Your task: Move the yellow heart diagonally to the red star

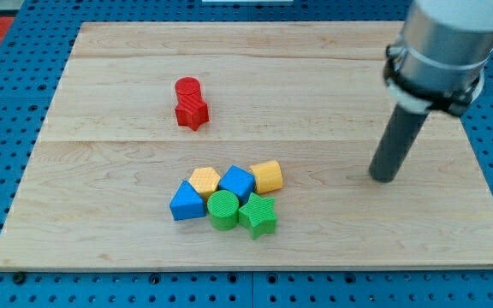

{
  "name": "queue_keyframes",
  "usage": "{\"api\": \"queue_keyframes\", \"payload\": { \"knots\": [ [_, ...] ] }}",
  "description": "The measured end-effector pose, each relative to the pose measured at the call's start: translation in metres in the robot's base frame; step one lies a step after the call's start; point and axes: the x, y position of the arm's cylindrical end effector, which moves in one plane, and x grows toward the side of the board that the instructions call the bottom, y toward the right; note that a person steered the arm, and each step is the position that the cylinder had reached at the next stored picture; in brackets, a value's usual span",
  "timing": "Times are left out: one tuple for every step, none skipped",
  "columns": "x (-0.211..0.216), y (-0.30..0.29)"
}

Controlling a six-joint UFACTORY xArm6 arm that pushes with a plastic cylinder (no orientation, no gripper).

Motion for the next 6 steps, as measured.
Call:
{"api": "queue_keyframes", "payload": {
  "knots": [
    [0.003,-0.072],
    [0.001,-0.127],
    [0.0,-0.161],
    [0.001,-0.191],
    [0.001,-0.19],
    [-0.034,-0.095]
  ]
}}
